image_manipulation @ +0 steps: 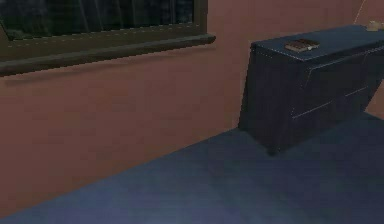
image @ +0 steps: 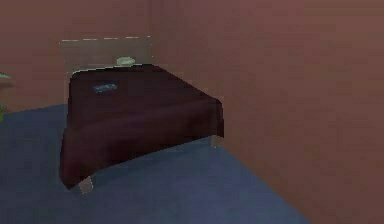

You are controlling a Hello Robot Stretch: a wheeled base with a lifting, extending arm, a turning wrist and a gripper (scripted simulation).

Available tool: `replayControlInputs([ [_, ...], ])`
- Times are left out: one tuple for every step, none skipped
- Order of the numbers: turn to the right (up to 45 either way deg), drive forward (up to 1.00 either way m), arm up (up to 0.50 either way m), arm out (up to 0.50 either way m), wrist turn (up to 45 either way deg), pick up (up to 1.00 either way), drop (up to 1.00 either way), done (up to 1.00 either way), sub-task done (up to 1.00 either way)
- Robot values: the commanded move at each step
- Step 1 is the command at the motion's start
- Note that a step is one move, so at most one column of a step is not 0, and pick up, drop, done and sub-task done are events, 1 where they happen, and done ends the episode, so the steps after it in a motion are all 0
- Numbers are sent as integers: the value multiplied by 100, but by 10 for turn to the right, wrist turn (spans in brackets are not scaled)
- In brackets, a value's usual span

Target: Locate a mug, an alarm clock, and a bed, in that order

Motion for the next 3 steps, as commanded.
replayControlInputs([
  [150,0,0,0,0,0,0,0,0],
  [0,15,0,0,0,0,0,0,0],
  [-450,0,0,0,0,0,0,0,0],
])
